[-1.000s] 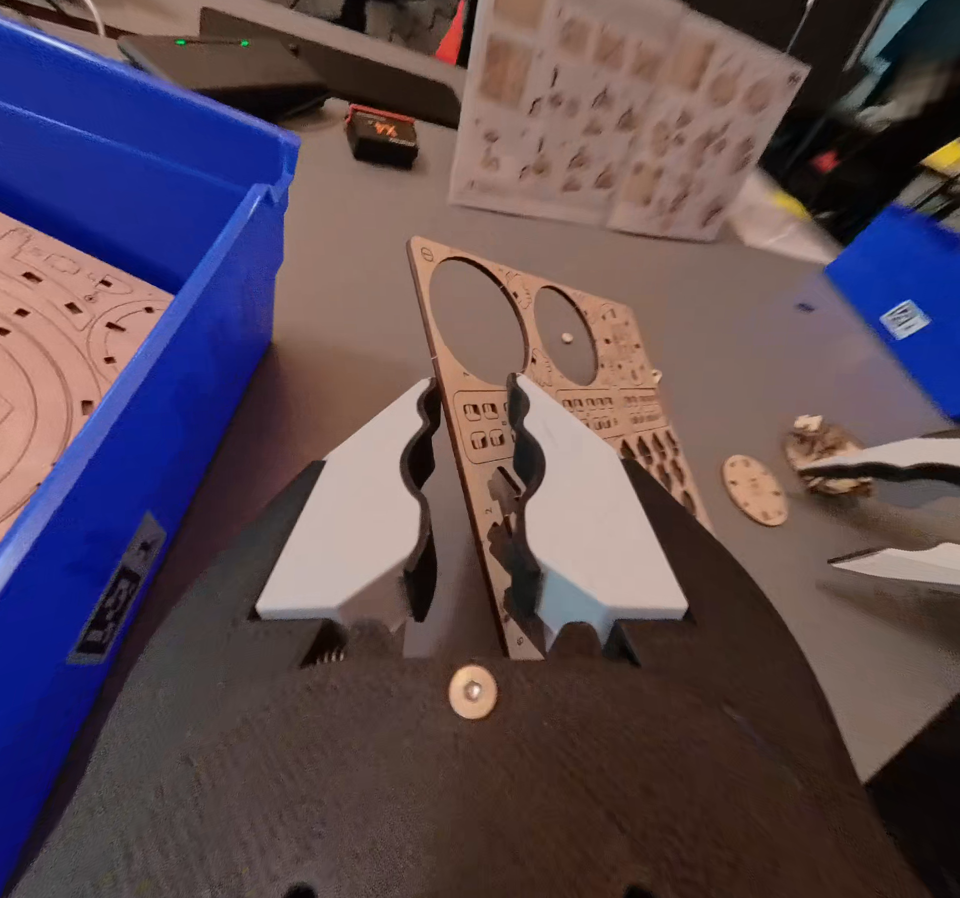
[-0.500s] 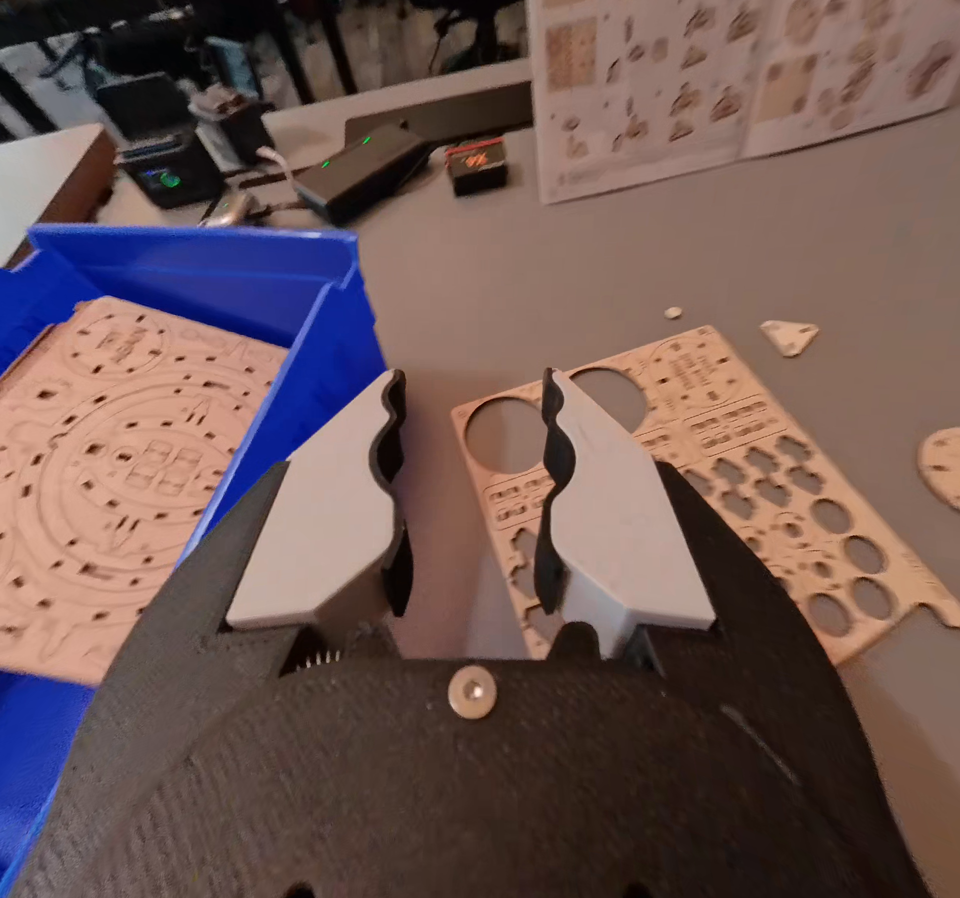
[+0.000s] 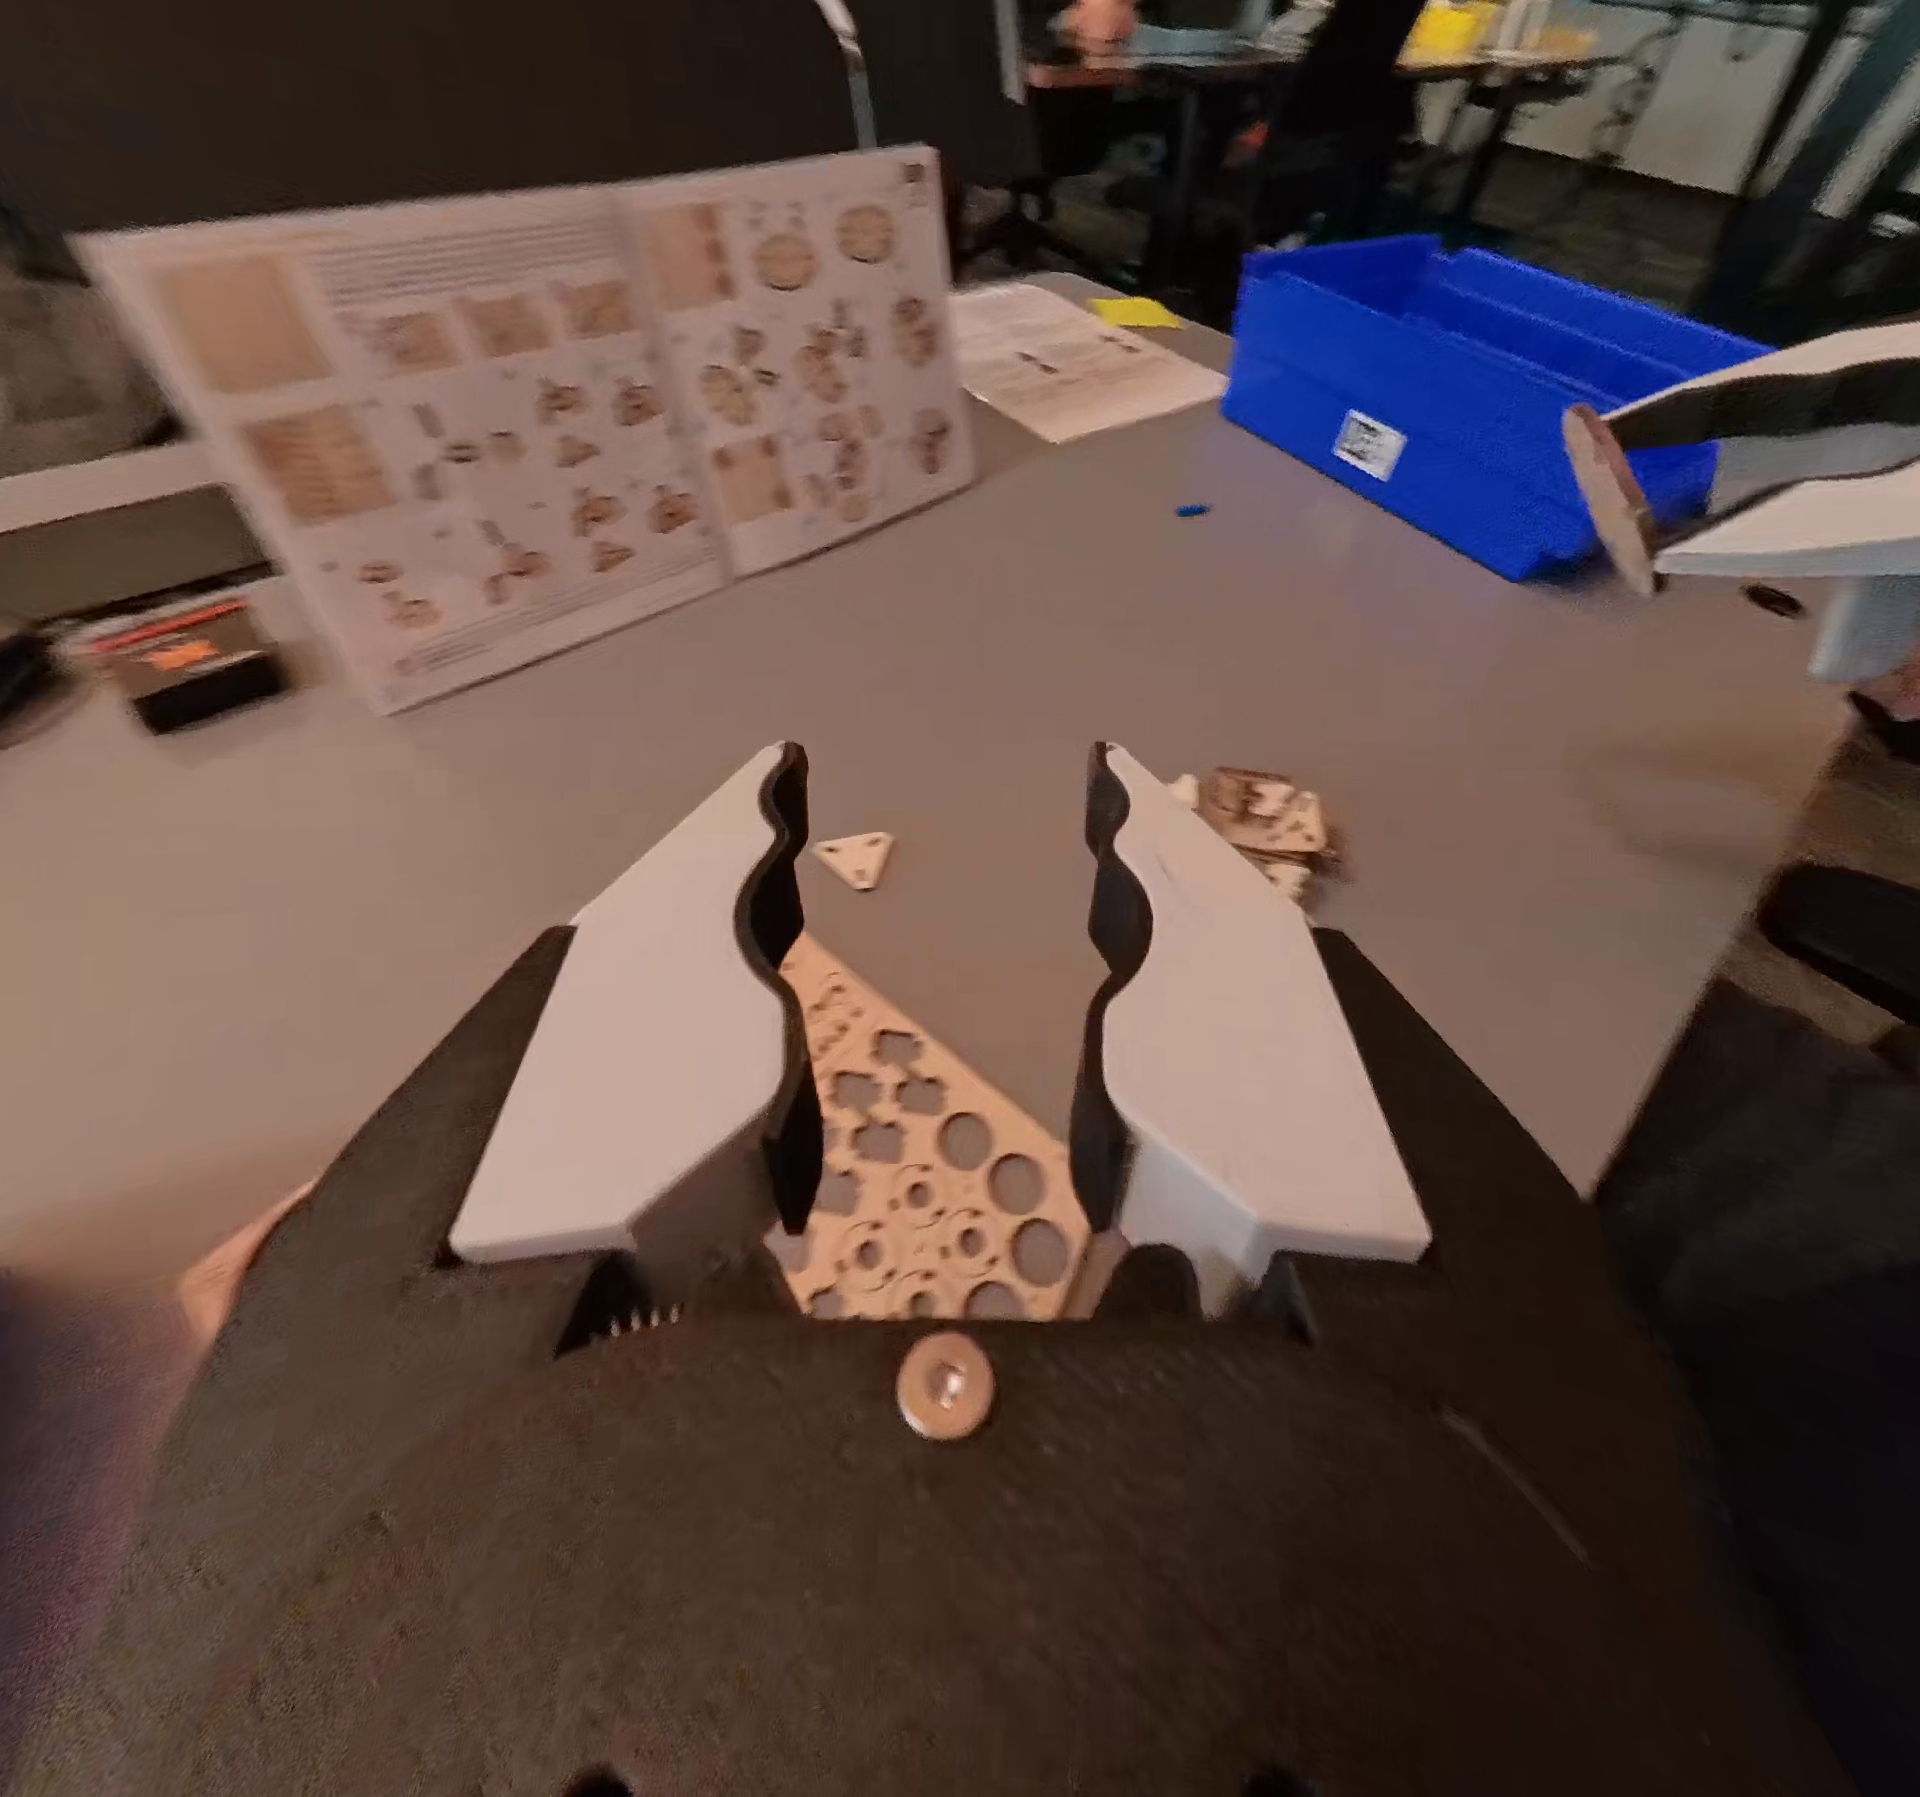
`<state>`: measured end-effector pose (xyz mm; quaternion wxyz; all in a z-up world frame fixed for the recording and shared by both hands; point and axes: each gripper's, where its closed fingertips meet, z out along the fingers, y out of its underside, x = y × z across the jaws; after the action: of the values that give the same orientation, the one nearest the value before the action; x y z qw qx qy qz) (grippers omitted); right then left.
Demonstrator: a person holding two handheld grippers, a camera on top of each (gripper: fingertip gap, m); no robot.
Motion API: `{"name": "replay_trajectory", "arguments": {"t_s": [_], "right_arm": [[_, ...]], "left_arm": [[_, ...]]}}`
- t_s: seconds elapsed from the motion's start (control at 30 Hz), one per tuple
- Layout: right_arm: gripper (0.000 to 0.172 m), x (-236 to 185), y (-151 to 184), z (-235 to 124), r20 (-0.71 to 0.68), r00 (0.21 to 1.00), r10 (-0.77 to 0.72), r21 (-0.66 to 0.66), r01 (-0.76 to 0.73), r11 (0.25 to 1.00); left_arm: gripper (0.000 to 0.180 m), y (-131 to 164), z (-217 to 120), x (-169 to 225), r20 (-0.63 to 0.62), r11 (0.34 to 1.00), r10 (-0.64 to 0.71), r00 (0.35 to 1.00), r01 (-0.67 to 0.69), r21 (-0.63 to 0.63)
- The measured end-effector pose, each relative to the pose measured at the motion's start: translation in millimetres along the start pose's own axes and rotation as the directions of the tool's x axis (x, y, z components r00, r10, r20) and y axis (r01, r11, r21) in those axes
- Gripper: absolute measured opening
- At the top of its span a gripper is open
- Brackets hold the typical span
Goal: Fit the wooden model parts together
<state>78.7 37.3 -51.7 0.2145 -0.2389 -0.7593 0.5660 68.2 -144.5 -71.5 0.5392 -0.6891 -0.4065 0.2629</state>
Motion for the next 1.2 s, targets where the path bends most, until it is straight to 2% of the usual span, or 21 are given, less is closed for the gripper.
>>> {"name": "replay_trajectory", "arguments": {"t_s": [0.1,0.2,0.37,0.57,0.7,0.87,0.97,1.07,1.2], "right_arm": [[0.051,4,37,-22,-0.035,0.998,0.058,-0.022,-0.058,0.998],[0.051,2,72,-35,-0.064,0.997,0.042,-0.079,-0.047,0.996],[0.051,-4,75,-39,-0.026,0.997,0.074,-0.039,-0.075,0.996],[0.051,1,94,-34,-0.06,0.996,0.058,-0.085,-0.063,0.994],[0.051,-1,111,-25,-0.056,0.995,0.087,-0.116,-0.093,0.989],[0.051,-13,122,-7,-0.018,0.997,0.071,-0.157,-0.073,0.985],[0.052,-21,123,5,0.0,1.0,-0.005,-0.173,0.005,0.985],[0.052,-25,125,14,-0.023,0.989,-0.144,-0.2,0.136,0.97],[0.052,-25,129,22,-0.08,0.887,-0.456,-0.286,0.417,0.862]], "left_arm": [[0.053,12,22,39,-0.139,0.997,-0.001,0.99,-0.01,-0.072],[0.053,23,44,72,-0.23,0.993,-0.005,0.973,-0.023,-0.118],[0.052,52,74,104,-0.293,0.971,0.0,0.956,-0.07,-0.227],[0.048,59,92,95,-0.267,0.969,-0.008,0.964,-0.058,-0.238],[0.043,51,99,85,-0.288,0.98,-0.111,0.951,0.057,-0.19],[0.041,39,100,80,-0.386,0.966,-0.257,0.886,0.227,-0.123],[0.041,37,99,76,-0.414,0.957,-0.289,0.863,0.276,-0.094],[0.041,36,99,75,-0.429,0.955,-0.29,0.856,0.285,-0.077],[0.042,42,100,80,-0.454,0.956,-0.29,0.842,0.273,-0.104]]}}
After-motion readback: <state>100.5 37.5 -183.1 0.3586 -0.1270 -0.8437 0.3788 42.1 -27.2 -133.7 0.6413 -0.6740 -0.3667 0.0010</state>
